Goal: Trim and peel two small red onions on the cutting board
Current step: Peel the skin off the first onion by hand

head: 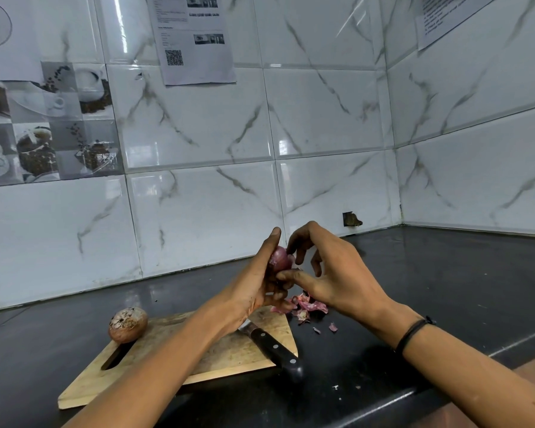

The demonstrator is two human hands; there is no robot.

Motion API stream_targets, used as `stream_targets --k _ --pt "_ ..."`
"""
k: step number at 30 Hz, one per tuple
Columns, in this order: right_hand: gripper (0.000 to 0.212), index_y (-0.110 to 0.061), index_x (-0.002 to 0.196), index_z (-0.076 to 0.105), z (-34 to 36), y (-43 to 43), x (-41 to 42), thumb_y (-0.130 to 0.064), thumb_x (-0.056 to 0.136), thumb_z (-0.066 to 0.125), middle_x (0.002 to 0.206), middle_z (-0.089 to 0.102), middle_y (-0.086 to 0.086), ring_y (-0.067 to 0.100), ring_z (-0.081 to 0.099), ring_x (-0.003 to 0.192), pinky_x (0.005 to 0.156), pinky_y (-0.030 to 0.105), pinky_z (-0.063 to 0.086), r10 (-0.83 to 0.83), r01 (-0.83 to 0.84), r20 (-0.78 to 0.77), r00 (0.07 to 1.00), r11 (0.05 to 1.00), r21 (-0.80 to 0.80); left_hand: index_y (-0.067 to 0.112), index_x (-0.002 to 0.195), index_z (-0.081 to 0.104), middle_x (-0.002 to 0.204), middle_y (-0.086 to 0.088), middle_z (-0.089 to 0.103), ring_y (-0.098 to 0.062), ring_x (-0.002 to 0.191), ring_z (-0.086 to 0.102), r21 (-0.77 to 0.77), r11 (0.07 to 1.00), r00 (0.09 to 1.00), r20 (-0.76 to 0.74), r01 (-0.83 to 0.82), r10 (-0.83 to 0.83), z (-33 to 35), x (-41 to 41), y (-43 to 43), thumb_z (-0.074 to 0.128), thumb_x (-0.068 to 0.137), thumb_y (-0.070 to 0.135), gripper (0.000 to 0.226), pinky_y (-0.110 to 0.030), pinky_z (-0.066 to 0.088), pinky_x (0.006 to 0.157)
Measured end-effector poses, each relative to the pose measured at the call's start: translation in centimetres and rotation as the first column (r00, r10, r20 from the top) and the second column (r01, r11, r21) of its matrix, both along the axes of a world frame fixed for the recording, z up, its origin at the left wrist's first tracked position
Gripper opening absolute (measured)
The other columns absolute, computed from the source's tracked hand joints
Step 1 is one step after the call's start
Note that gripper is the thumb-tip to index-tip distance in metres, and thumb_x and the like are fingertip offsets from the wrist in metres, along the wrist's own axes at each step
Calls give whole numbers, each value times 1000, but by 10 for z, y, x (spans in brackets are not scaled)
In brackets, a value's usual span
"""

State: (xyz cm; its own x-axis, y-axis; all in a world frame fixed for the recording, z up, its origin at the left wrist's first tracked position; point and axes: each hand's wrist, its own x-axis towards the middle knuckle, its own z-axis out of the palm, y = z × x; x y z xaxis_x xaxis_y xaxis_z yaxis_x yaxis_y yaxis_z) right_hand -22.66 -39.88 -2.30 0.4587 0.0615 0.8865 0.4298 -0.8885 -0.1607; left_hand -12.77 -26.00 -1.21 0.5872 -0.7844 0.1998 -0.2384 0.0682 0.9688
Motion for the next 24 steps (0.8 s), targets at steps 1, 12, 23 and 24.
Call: stream_targets --k 1,12,23,24 --pt "40 -25 110 51 0 0 0 -30 85 81 95 56 -21 9 58 81 65 24 49 6 -6 -2 1000 1000 -12 17 91 64 65 0 47 -15 56 41 4 1000 1000 21 0 -1 0 0 -1 37 87 81 69 -34 53 62" --pt "49 -21 114 47 -3 -1 4 -16 81 83 93 55 -12 -10 53 79 65 6 39 -52 47 -47 998 994 -101 30 58 63 52 6 39 -13 51 36 49 995 989 125 -90 83 -3 -11 -3 25 93 78 71 -26 50 50" --pt "48 -27 99 48 -4 -4 3 -58 78 78 80 54 -16 11 56 73 62 32 50 -71 72 -40 997 997 26 10 97 63 58 -2 47 -17 55 44 -67 995 996 -42 -78 75 4 -9 -4 48 98 51 43 -41 56 69" --pt "48 -27 97 50 -4 -5 3 -61 77 78 80 54 -16 10 56 73 62 32 50 -77 78 -42 996 997 20 8 100 62 61 -3 51 -18 57 48 -92 994 996 -66 -65 59 4 -10 -4 50 98 46 40 -42 56 72"
